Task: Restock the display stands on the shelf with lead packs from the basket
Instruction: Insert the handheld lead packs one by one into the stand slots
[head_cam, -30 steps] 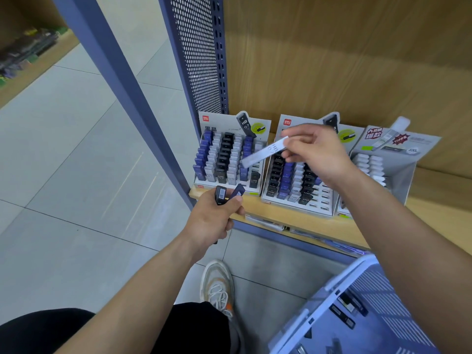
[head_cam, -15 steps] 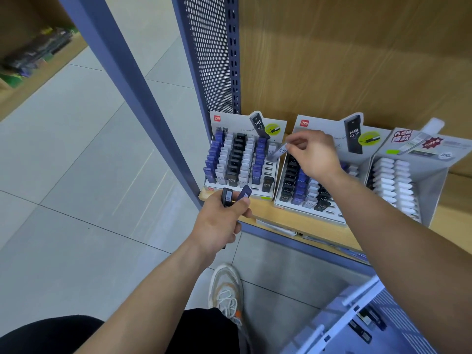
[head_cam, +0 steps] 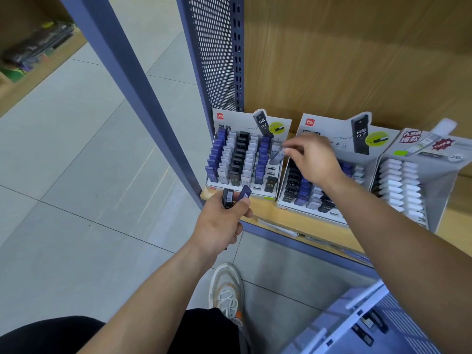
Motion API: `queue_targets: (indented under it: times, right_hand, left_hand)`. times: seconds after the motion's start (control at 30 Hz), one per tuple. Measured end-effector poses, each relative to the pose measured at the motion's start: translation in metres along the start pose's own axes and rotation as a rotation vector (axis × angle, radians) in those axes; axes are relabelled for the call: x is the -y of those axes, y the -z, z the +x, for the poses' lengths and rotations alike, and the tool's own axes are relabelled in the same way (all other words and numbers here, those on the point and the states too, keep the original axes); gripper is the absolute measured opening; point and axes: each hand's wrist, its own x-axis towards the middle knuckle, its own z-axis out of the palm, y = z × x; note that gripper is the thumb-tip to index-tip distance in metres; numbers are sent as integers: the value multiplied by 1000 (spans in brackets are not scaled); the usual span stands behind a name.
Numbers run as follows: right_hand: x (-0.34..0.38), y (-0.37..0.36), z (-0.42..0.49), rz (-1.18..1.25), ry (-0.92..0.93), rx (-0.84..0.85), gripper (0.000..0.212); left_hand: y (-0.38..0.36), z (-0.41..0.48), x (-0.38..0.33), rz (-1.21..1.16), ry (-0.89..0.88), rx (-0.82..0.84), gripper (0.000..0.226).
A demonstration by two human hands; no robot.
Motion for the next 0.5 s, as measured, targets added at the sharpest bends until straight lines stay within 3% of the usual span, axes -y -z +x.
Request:
queue_targets:
  times: [0.27,0.5]
  right_hand:
    - [16,-17,12,103,-99,-15,1]
    - [18,-5,5,85,-79,-77,11]
  left_hand:
    - [1,-2,-4,-61,15,-15,12]
    - [1,-7,-9,-37,-90,17,16]
